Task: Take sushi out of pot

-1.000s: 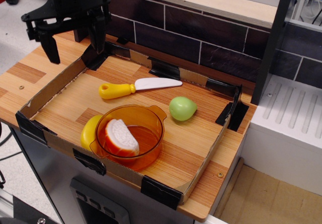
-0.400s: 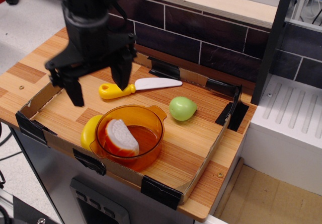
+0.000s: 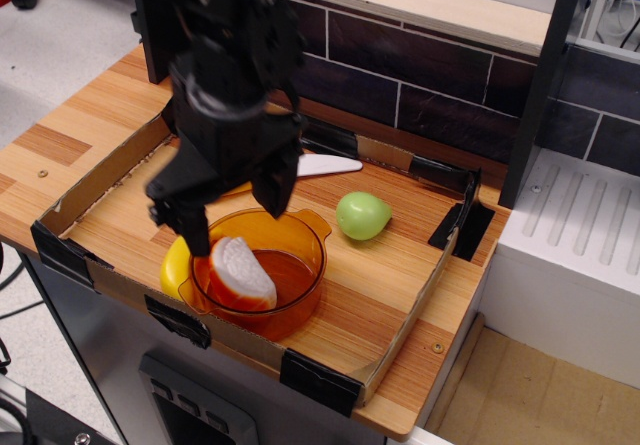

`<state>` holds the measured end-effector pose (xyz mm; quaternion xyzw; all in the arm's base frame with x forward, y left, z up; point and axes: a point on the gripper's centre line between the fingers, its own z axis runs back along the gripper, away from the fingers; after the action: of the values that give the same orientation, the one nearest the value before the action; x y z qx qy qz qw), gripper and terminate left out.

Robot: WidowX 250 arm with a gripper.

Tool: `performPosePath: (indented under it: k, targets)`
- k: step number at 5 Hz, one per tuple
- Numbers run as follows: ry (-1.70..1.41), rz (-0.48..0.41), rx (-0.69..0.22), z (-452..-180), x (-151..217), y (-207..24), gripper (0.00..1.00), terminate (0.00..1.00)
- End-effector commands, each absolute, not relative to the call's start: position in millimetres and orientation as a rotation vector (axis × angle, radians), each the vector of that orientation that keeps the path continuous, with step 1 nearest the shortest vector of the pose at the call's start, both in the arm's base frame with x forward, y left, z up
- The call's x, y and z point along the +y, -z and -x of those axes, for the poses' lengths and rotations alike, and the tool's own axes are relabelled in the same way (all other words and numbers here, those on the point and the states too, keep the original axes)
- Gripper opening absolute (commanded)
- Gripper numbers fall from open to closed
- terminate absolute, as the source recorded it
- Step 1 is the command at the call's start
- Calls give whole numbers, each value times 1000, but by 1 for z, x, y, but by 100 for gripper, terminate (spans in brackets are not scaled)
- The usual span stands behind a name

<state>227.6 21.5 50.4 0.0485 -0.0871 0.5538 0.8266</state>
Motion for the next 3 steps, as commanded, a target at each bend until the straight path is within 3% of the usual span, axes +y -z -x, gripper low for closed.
performPosePath:
  k: [1,3]
  targets:
    - [-1182,-119,-208,-231,10,-40,100,0]
    - [-1213,-131,-211,-231,7,-37,100,0]
